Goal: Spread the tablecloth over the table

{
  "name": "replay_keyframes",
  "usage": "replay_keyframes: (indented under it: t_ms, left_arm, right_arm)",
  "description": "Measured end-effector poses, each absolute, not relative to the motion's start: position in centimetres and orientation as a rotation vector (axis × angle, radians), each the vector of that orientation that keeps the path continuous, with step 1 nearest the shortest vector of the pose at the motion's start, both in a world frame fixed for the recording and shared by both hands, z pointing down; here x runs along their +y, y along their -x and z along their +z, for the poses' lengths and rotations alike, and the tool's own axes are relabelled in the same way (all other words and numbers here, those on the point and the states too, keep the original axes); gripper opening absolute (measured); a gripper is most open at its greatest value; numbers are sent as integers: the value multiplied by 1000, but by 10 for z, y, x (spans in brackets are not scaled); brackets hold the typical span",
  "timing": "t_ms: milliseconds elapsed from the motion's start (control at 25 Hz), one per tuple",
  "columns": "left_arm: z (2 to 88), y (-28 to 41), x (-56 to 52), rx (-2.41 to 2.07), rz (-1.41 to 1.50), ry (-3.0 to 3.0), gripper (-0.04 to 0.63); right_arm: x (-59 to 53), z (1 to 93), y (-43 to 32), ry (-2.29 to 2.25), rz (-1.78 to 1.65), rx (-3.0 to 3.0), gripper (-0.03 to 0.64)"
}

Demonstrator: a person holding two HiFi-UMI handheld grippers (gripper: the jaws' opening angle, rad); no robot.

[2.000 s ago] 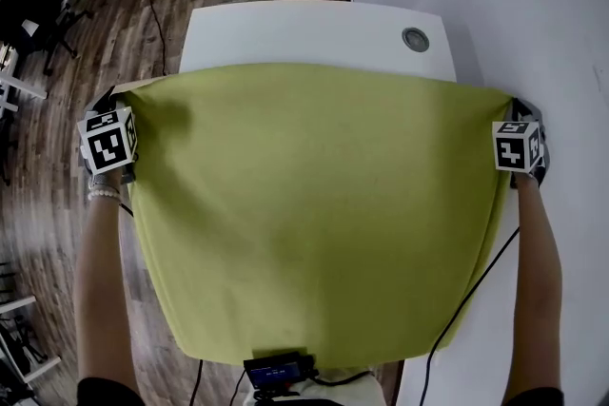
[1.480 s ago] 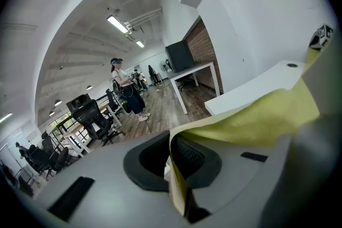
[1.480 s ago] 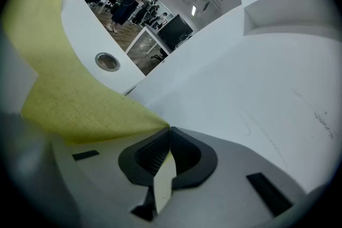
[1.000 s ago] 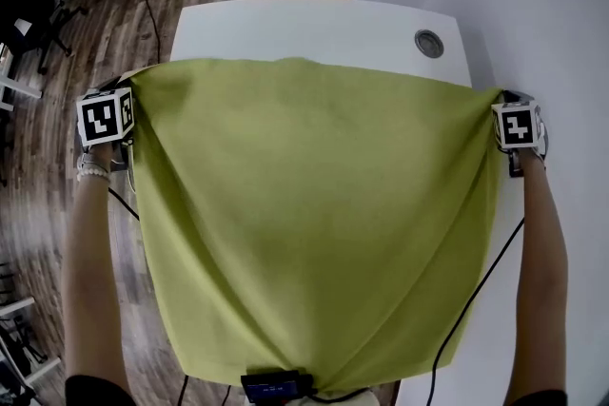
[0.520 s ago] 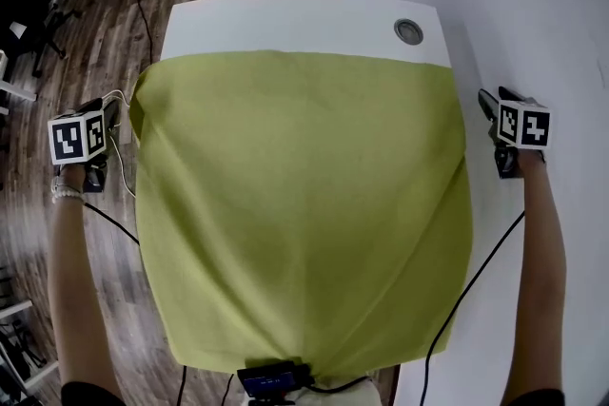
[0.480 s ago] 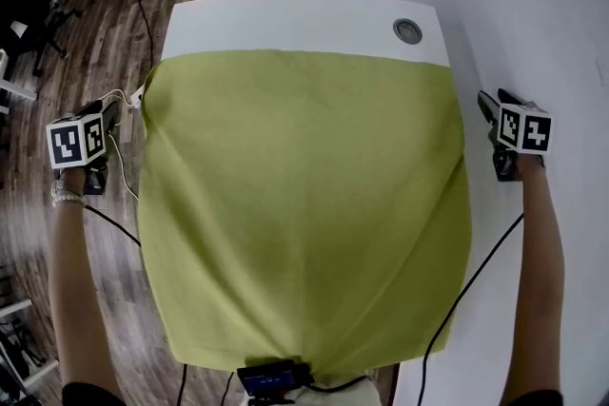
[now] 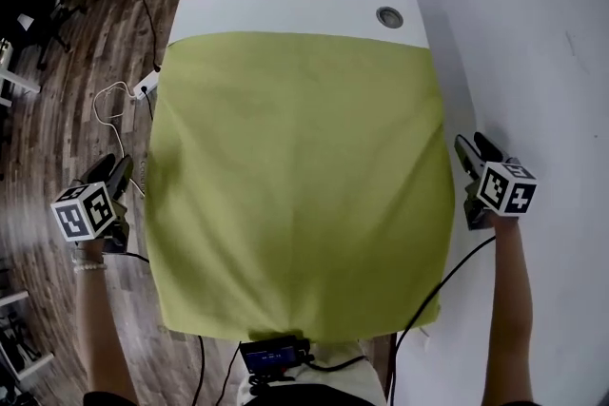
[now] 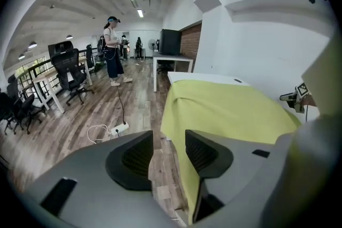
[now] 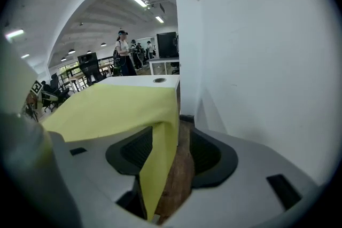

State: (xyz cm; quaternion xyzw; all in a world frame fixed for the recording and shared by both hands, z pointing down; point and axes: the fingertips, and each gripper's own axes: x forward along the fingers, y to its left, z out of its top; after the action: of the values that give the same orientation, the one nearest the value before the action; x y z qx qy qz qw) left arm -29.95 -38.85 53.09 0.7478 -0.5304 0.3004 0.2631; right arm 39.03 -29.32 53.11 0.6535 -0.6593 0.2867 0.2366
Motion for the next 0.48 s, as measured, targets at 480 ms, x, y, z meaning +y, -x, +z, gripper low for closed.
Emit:
replay_keyframes:
  t_ms: [480]
  left_arm:
    - [540, 266, -231, -1324, 734, -1965, 239]
  right_arm:
    - [-150, 548, -327, -1697, 957, -1851, 229]
